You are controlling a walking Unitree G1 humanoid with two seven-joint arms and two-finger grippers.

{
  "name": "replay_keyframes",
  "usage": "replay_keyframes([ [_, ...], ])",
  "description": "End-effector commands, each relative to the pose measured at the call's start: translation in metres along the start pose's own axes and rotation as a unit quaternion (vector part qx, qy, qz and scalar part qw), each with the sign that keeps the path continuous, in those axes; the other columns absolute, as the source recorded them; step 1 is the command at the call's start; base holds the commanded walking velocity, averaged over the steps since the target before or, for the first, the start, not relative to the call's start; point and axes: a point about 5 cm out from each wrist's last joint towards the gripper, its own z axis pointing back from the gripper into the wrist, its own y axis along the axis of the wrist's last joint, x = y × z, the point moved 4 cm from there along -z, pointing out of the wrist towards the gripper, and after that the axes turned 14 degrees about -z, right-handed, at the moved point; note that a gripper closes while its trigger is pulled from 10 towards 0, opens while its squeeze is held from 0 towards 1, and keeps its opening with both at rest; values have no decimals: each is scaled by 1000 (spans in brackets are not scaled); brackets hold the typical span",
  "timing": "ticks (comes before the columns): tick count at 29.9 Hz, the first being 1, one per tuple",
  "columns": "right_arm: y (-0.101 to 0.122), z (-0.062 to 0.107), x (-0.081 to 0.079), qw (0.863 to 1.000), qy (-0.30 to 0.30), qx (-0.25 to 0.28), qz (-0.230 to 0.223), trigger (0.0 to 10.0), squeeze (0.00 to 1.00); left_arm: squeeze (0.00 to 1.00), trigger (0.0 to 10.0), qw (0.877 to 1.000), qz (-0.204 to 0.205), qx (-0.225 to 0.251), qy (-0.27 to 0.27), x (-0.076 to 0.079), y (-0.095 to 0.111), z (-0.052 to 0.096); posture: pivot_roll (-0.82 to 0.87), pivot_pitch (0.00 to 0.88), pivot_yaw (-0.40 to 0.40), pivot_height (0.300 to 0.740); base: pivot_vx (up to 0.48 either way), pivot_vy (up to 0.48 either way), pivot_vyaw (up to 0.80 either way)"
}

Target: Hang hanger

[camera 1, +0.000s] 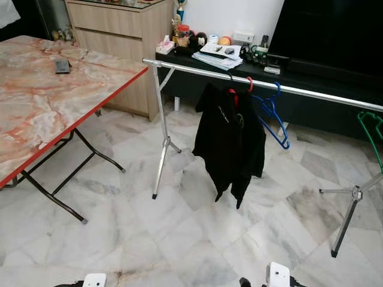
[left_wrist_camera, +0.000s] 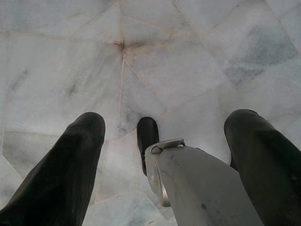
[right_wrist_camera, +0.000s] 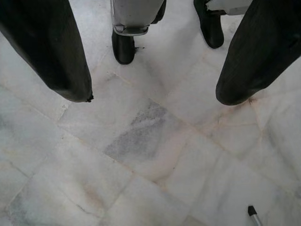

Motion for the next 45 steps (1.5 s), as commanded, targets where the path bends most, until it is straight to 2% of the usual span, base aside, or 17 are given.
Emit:
replay_keyframes([
  [1,-4,1,3,1000,-5,-3,-9,10000,0,0,10000,1000,7,1,3,-3,-1,1,73,68,-51,740,0,0,0],
  [9,-2,1,4,1000,-3,-3,-5,10000,0,0,10000,1000,16,-2,2,-1,-2,0,79,68,-63,740,0,0,0],
  [45,-1,1,6,1000,0,-4,9,10000,0,0,10000,1000,24,-11,-10,9,-8,1,78,30,-78,740,280,0,0],
])
